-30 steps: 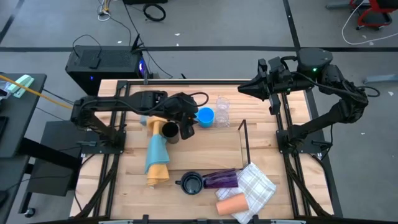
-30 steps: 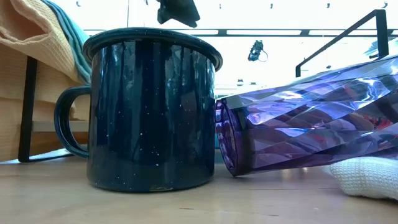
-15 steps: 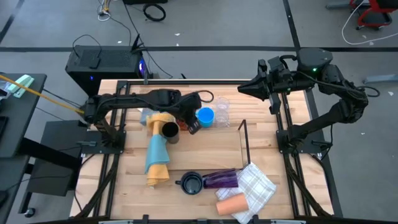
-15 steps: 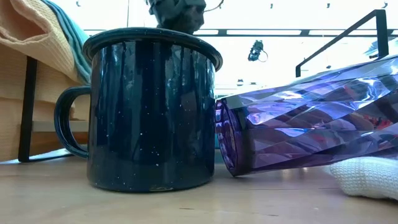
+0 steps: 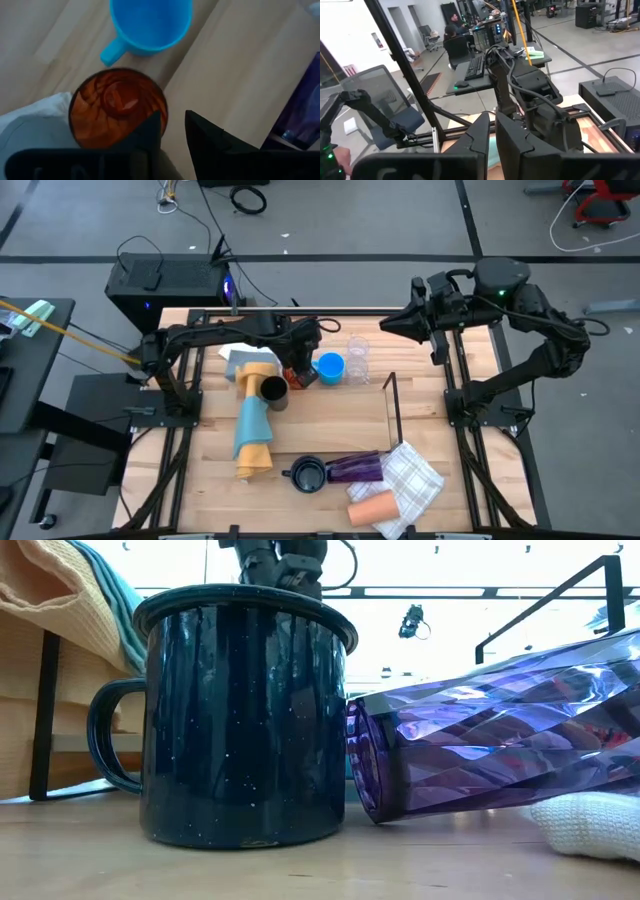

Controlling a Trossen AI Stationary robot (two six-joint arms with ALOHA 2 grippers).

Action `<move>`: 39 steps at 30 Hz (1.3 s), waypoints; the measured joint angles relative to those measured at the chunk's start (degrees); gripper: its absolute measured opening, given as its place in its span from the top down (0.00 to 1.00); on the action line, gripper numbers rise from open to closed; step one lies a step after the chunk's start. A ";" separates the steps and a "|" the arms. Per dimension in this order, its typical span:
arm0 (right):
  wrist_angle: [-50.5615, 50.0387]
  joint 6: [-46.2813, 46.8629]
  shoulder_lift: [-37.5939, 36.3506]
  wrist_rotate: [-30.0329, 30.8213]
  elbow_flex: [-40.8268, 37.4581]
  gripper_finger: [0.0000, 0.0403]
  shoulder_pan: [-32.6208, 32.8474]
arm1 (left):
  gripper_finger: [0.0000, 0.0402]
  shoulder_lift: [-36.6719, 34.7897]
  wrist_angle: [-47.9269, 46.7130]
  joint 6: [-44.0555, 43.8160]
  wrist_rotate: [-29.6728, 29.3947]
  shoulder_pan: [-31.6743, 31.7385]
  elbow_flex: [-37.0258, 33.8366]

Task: Stack small to large cups/mugs on shelf
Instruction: Put the orange cup on the shelf

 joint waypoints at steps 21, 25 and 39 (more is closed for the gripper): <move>0.20 1.07 0.03 -1.06 0.00 0.91 0.00 | 0.54 5.32 0.34 0.44 1.72 -0.10 -0.02; 0.18 1.07 0.03 -1.10 0.00 0.91 0.00 | 0.51 6.31 1.23 0.65 1.69 -0.10 0.03; 0.35 1.05 -0.02 -1.10 0.00 0.91 0.00 | 0.52 8.87 1.34 2.26 0.96 0.25 -0.02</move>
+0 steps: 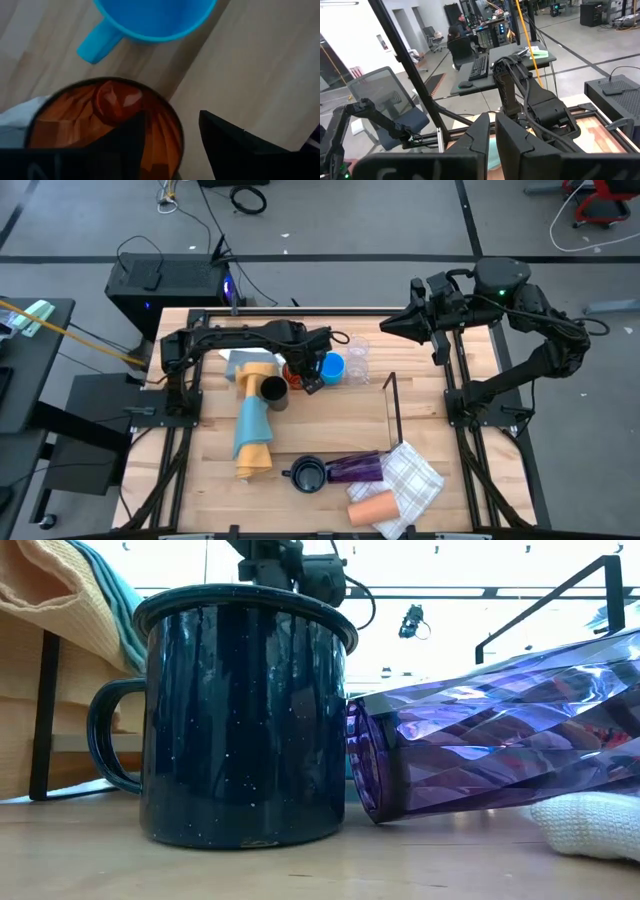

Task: Stack small to large cups/mugs on shelf
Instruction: Put the orange cup on the shelf

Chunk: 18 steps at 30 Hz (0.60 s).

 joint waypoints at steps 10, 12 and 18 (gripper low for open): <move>0.06 -0.01 0.00 0.02 0.00 0.91 0.00 | 0.57 1.12 0.31 1.05 -0.07 0.00 0.02; 0.07 0.00 0.00 0.02 0.00 0.91 -0.01 | 0.59 1.12 0.14 1.64 -0.14 0.10 0.02; 0.06 0.00 0.00 0.02 0.00 0.91 0.00 | 0.69 1.62 0.34 5.19 -1.72 0.22 0.11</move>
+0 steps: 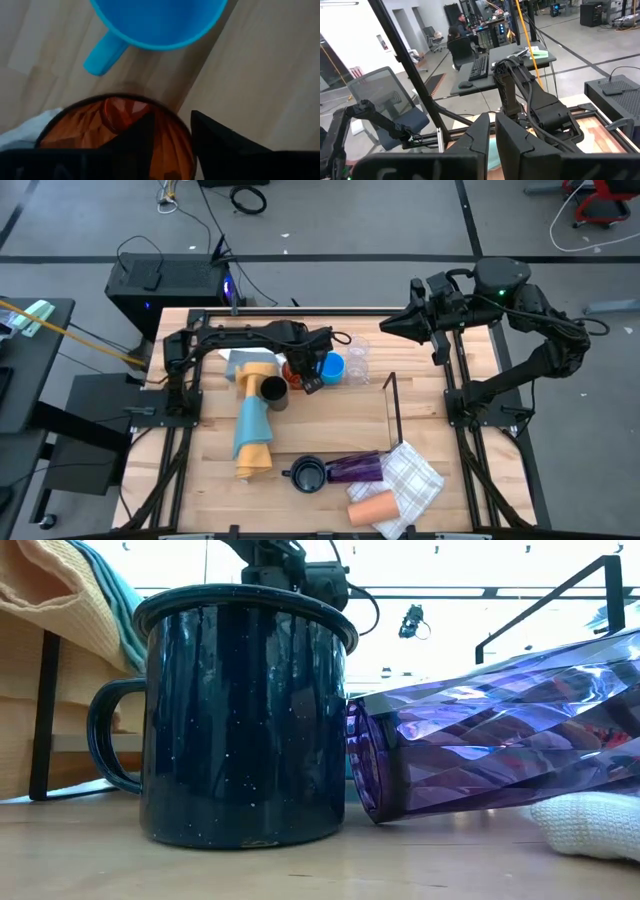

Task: Stack small to large cups/mugs on shelf
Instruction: Put the orange cup on the shelf

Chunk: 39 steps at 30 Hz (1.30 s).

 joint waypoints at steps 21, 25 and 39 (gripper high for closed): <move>-0.12 0.32 0.00 0.00 0.00 0.91 -0.02 | 0.97 0.11 -3.10 5.17 0.39 2.48 -0.23; -0.19 -0.04 0.00 0.00 0.00 0.91 0.00 | 0.97 -1.11 -5.80 5.82 -0.66 2.88 1.40; -0.47 -0.63 0.00 0.00 0.00 0.91 -0.02 | 0.97 -1.27 -15.99 7.27 -2.99 -1.00 21.49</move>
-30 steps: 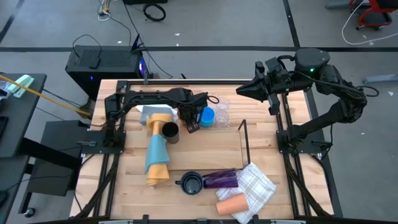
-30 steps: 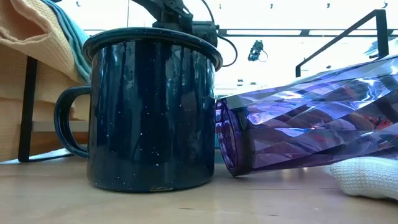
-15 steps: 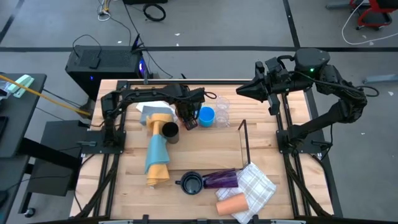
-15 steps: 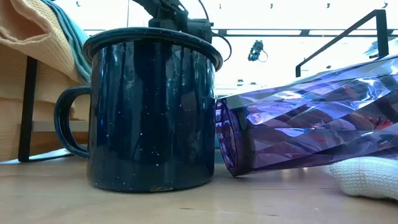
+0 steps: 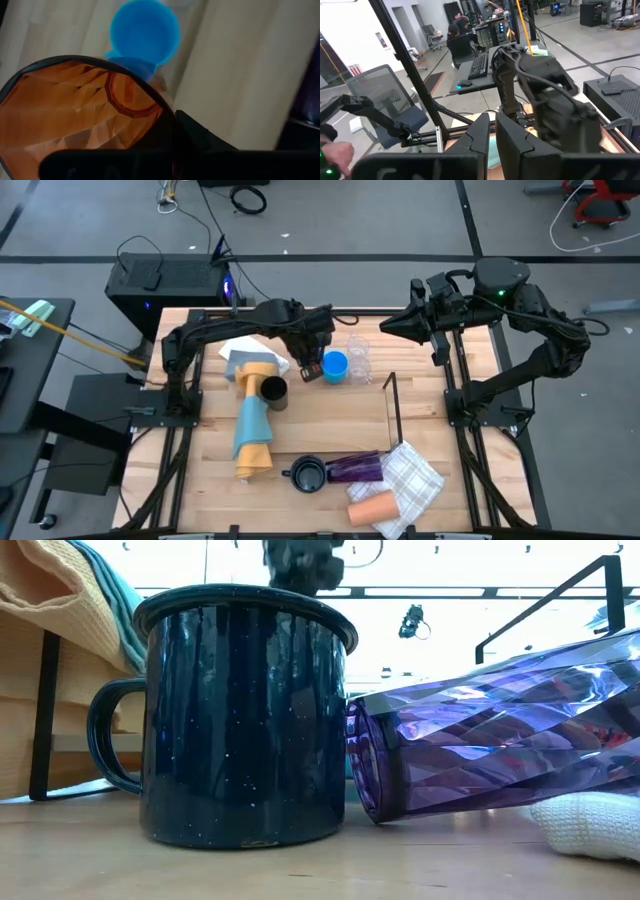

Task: Stack small to large cups/mugs on shelf
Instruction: Put the orange cup on the shelf

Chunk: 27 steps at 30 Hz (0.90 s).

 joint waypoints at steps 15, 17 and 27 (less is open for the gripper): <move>-0.03 -0.08 0.00 0.02 0.00 0.91 0.00 | 0.97 4.24 -3.95 -4.05 -0.99 -7.45 1.57; -0.01 -0.07 0.00 0.02 0.00 0.91 0.00 | 0.97 4.80 -3.88 -4.54 -1.08 -8.09 1.54; -0.38 0.59 0.02 -0.30 0.00 0.91 0.01 | 0.97 6.22 -2.43 -8.79 -2.14 -9.46 1.53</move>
